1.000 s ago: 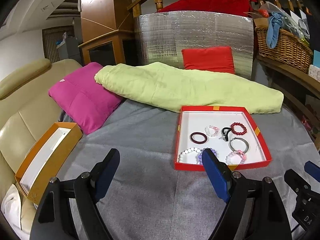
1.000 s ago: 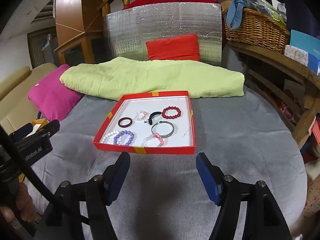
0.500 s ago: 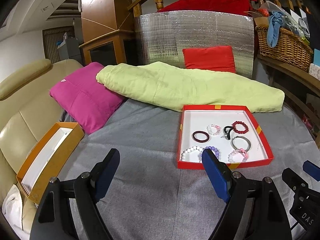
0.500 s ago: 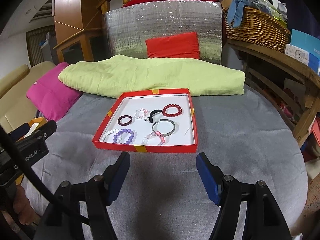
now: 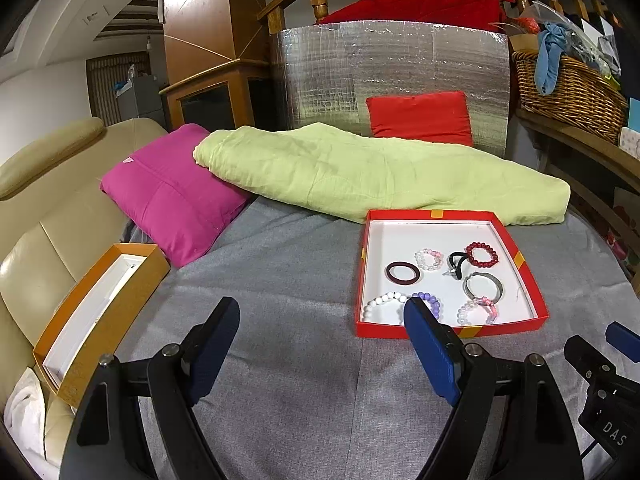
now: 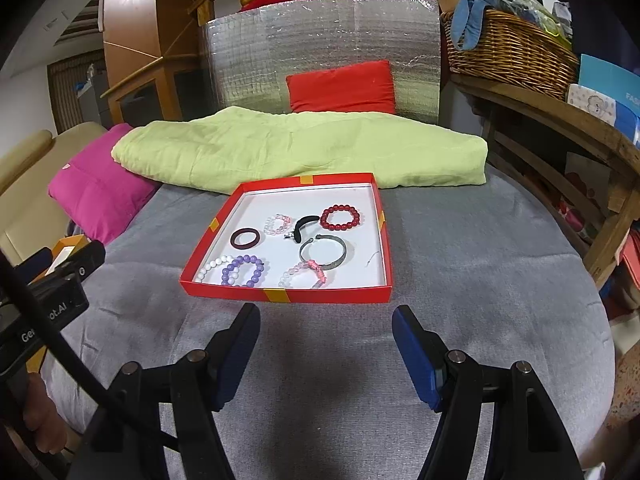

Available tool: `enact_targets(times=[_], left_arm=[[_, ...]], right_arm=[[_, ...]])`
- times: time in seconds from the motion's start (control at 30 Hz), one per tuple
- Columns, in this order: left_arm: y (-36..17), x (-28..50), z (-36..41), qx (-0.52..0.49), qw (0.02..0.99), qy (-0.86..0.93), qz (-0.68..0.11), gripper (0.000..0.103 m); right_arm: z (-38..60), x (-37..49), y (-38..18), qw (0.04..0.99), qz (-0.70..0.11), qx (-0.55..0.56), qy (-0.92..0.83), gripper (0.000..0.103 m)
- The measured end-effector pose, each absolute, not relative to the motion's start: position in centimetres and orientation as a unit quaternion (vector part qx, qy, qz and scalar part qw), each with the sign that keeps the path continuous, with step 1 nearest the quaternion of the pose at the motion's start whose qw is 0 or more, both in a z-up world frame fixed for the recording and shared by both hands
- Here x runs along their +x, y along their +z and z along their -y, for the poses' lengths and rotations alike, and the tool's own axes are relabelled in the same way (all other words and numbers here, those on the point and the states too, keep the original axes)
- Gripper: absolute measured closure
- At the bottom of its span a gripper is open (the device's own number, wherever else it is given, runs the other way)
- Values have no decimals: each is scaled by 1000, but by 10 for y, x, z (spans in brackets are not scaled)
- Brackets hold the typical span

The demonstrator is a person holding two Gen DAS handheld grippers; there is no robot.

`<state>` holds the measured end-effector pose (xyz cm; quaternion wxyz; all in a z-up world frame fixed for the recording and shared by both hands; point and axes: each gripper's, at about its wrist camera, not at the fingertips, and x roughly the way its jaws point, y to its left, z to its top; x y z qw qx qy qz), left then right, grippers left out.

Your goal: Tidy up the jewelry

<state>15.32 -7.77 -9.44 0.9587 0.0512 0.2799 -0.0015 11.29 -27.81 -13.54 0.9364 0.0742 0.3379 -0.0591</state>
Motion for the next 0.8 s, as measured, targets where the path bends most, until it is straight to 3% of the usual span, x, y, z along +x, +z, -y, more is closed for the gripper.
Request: enact_targets(times=[0.8], left_arm=[[-95,153,79,54,959,0,-277,18]], right_arm=[[282,117,-138,933,-343,83,-65,31]])
